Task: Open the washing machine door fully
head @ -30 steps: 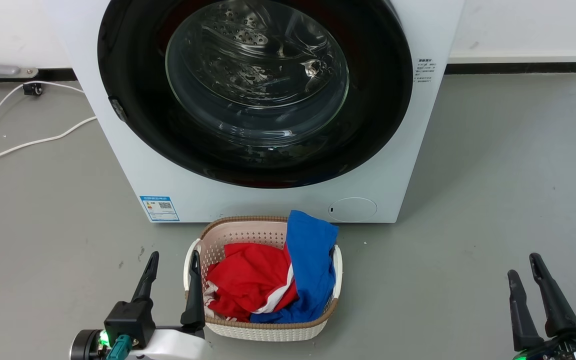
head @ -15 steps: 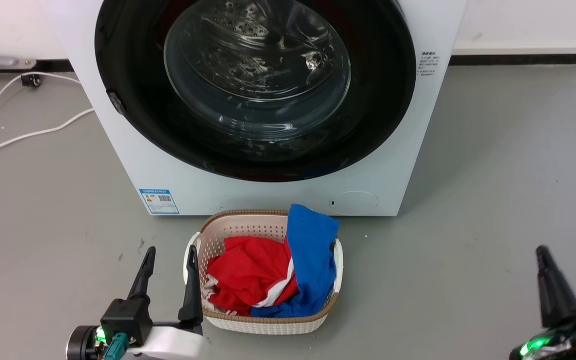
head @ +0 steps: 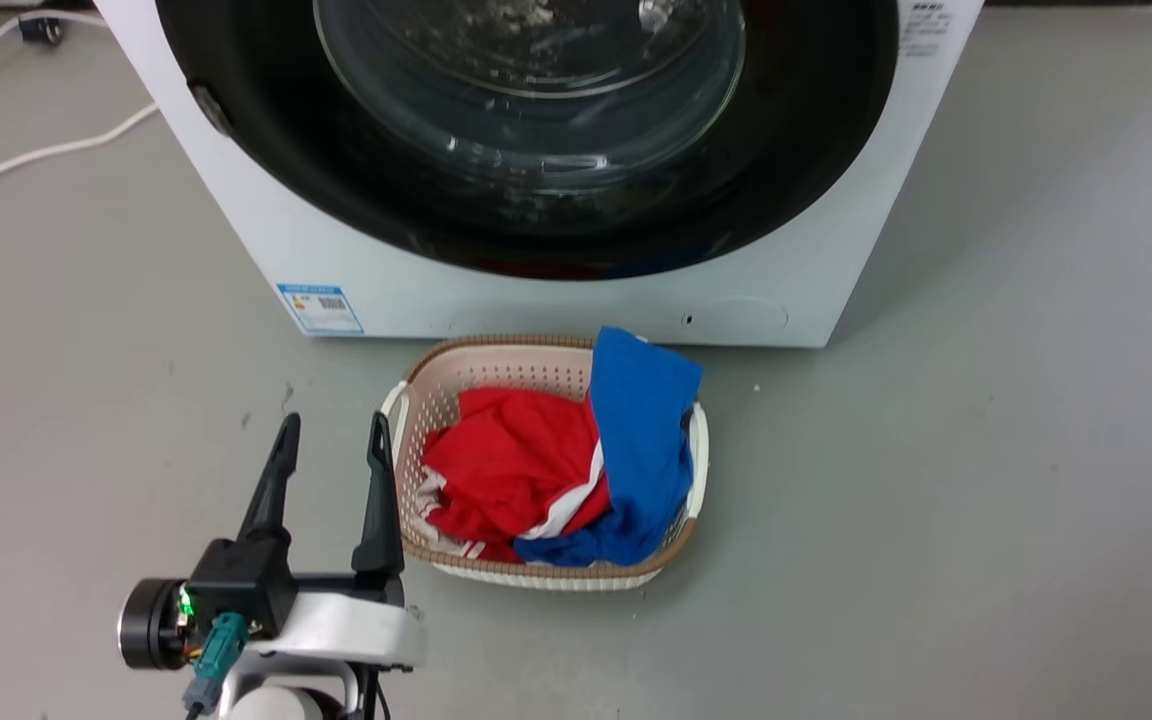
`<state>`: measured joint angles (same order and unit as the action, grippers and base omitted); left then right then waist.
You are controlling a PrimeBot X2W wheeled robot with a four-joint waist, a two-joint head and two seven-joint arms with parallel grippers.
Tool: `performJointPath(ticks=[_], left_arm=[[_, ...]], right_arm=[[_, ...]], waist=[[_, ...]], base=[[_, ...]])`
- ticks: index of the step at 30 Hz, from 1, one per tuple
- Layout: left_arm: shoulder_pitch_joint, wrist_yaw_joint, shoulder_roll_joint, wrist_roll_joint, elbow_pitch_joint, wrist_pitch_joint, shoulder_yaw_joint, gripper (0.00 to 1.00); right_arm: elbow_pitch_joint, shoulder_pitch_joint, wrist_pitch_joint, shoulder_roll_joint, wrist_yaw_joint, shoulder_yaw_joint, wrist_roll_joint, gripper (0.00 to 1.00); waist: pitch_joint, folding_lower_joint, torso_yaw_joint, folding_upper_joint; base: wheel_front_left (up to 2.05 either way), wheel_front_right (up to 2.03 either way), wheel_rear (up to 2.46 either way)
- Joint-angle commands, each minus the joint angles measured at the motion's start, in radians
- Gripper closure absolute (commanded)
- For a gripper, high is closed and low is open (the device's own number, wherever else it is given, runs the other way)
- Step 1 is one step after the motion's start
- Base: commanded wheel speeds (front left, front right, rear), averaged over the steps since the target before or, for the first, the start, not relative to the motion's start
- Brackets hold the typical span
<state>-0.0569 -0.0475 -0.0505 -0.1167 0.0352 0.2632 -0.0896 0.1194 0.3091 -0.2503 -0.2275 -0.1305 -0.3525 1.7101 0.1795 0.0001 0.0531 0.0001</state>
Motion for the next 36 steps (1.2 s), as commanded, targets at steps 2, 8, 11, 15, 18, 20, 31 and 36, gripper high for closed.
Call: performJointPath(ticks=[2, 8, 11, 15, 18, 20, 31, 36], left_arm=[[-0.023, -0.004, 0.0, 0.005, -0.009, 0.002, 0.001, 0.0], [-0.072, -0.01, 0.0, 0.01, -0.037, 0.002, -0.011, 0.0], [-0.101, -0.014, 0.0, 0.009, -0.051, 0.002, -0.02, 0.0], [-0.139, -0.017, 0.0, 0.006, -0.061, 0.002, -0.032, 0.0], [-0.167, -0.021, 0.0, 0.002, -0.073, 0.002, -0.043, 0.0], [-0.184, -0.025, 0.0, -0.001, -0.079, 0.002, -0.052, 0.0], [-0.23, -0.055, 0.0, -0.026, -0.101, 0.002, -0.088, 0.0], [-0.243, -0.064, 0.0, -0.035, -0.105, 0.002, -0.1, 0.0]], right_arm=[[0.017, 0.056, -0.016, -0.021, 0.0, -0.011, 0.012, 1.0], [0.105, 0.259, -0.093, -0.11, 0.0, 0.005, 0.007, 1.0], [0.17, 0.363, -0.113, -0.155, 0.0, 0.036, -0.02, 1.0], [0.259, 0.494, -0.157, -0.2, 0.0, 0.107, -0.061, 1.0], [0.314, 0.584, -0.192, -0.226, 0.0, 0.164, -0.094, 1.0], [0.347, 0.639, -0.209, -0.237, 0.0, 0.196, -0.117, 1.0], [0.455, 0.851, -0.288, -0.237, 0.0, 0.324, -0.209, 1.0], [0.473, 0.907, -0.304, -0.229, 0.0, 0.36, -0.246, 1.0]], waist=[[0.04, -0.0001, 0.011, -0.0001], [0.129, -0.0001, 0.025, -0.0001], [0.18, -0.0001, 0.032, -0.0001], [0.245, -0.0001, 0.043, -0.0001], [0.291, -0.0001, 0.056, -0.0001], [0.317, -0.0001, 0.066, -0.0001], [0.41, -0.0001, 0.117, -0.0001], [0.436, -0.0001, 0.135, -0.0001]], base=[[0.0, 0.0, 0.0], [0.0, 0.0, 0.0], [0.0, 0.0, 0.0], [0.0, 0.0, 0.0], [0.0, 0.0, 0.0], [0.0, 0.0, 0.0], [0.0, 0.0, 0.0], [0.0, 0.0, 0.0]])
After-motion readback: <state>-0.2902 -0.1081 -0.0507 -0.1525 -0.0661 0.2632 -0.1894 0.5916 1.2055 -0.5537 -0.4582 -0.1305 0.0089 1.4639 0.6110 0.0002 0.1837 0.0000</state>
